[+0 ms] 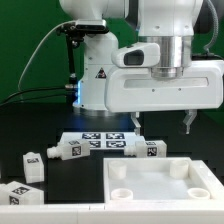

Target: Assemble square table

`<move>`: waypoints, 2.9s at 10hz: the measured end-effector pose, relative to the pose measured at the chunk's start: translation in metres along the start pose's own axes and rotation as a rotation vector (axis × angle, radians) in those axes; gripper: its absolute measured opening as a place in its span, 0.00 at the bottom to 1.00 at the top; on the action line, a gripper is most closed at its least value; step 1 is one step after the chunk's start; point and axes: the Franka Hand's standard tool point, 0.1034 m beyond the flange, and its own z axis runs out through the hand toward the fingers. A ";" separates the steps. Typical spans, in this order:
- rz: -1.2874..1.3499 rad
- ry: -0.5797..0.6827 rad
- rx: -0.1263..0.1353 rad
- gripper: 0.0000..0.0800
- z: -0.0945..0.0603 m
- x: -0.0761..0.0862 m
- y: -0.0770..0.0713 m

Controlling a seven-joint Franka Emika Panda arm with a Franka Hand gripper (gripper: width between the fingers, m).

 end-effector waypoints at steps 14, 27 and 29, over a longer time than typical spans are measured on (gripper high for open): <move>-1.071 -0.016 -0.086 0.81 0.016 -0.030 -0.026; -1.118 -0.516 -0.342 0.81 0.047 -0.098 -0.066; -1.102 -0.667 -0.391 0.81 0.048 -0.104 -0.063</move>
Offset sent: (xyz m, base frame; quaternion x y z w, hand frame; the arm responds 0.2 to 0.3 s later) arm -0.0280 0.0195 0.0092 -0.0706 0.0743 -0.3267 0.9395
